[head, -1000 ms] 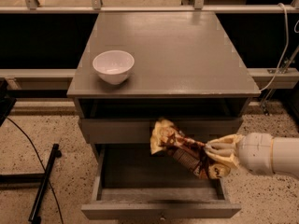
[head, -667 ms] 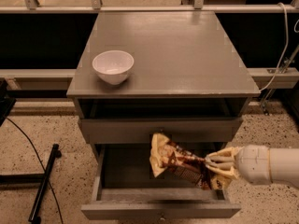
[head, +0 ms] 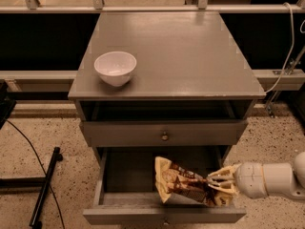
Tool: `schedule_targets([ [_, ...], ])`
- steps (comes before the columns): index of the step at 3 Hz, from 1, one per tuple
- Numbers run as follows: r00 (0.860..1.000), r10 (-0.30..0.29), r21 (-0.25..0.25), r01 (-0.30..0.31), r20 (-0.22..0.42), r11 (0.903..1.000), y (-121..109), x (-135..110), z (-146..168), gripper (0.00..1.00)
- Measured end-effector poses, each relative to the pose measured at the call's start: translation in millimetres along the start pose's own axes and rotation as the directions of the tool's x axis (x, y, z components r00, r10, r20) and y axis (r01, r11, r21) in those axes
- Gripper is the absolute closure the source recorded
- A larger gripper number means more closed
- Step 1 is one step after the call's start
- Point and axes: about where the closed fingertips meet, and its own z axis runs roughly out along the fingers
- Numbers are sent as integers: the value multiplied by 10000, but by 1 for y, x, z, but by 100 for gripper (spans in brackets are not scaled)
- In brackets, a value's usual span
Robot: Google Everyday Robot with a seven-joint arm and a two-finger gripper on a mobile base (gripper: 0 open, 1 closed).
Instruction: Place brown chip bag into middle drawer
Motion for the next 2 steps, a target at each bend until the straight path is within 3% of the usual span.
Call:
schedule_targets([
  [1,9997,-115,-133,112,-198,9998,-6,35,23,100],
  [2,9992,-47,25,48,-388,10000,-18,60,42,86],
])
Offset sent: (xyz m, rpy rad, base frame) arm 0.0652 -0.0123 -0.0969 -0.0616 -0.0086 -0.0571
